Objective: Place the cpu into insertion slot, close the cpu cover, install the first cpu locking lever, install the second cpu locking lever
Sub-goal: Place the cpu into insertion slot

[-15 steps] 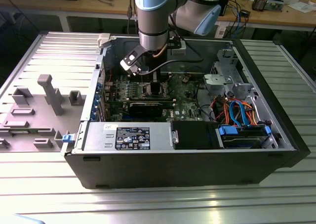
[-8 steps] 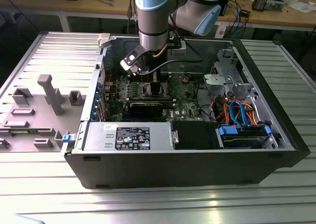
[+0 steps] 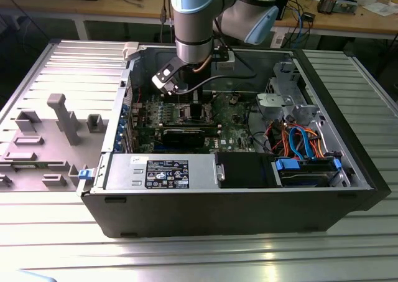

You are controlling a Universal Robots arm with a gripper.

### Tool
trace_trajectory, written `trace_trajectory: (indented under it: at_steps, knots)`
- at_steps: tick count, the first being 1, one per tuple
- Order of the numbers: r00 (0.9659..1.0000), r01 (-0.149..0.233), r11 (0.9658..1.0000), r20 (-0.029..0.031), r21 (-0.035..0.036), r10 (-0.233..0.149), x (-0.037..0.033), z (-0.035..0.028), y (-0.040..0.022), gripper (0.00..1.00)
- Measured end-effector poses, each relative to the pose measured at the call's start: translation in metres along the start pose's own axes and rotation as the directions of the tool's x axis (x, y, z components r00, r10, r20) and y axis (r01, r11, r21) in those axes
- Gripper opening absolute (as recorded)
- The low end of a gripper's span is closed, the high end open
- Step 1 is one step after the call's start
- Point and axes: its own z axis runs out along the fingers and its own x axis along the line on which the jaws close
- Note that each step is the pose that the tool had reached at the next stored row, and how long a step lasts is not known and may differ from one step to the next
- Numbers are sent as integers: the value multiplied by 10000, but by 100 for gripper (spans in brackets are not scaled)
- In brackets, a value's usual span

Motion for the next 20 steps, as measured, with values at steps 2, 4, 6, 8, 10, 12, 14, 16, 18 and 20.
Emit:
trace_trajectory:
  at_steps: [2, 4, 6, 8, 10, 12, 14, 16, 18, 20]
  knots:
    - [10000, 2, 10000, -7, 2, -2, 1, 3, 1, 62]
    - [10000, 0, 10000, 0, 6, 0, 0, 0, 0, 62]
    - [10000, -1, 10000, 0, 6, 1, 0, 0, 0, 62]
    - [10000, -1, 10000, 0, 7, 1, 0, 0, 0, 62]
    - [10000, -1, 10000, 0, 7, 1, 0, -26, 2, 62]
    - [10000, -1, 10000, 1, 7, 1, 0, -66, 5, 62]
    - [10000, 2, 10000, 17, 6, -2, 0, -95, 8, 62]
    - [10000, 4, 10000, 26, 7, -4, 1, -131, 12, 62]
    - [10000, 2, 10000, 25, 6, -2, 1, -164, 14, 62]
    - [10000, 2, 10000, 26, 7, -2, 1, -193, 16, 62]
